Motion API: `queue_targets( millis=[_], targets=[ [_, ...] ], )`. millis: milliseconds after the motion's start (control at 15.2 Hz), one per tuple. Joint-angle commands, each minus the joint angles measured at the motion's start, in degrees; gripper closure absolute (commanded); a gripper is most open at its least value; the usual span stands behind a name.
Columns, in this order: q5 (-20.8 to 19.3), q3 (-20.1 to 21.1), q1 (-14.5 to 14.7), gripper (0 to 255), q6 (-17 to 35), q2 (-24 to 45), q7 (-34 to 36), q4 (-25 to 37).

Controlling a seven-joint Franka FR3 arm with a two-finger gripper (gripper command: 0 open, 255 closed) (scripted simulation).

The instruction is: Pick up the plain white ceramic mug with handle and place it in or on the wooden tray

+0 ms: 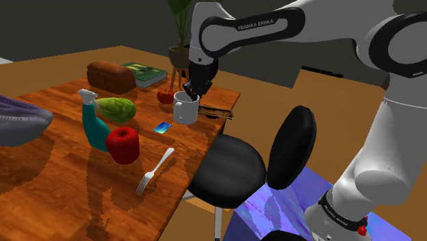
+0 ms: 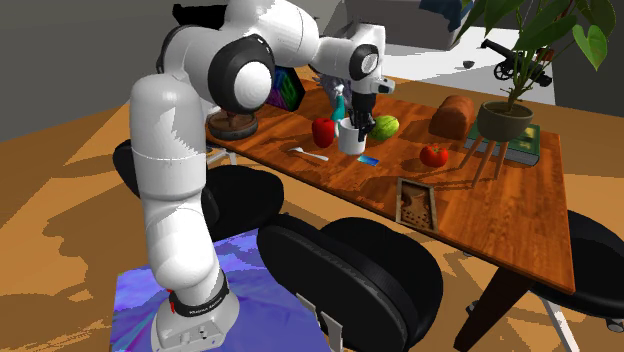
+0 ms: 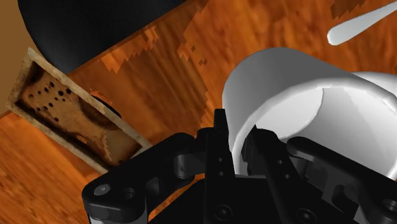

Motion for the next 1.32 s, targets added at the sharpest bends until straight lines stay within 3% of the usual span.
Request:
queue_targets(
  millis=[0, 660, 1254],
  targets=[
    [0.2, -0.5, -0.8, 255, -1.2, -0.1, -1.4, 1.2],
    [1.2, -5.0, -8.3, 255, -3.7, 1.6, -13.9, 5.6],
    [1.4, -8.6, -14.4, 255, -8.2, 8.0, -24.1, 16.5]
  ],
)
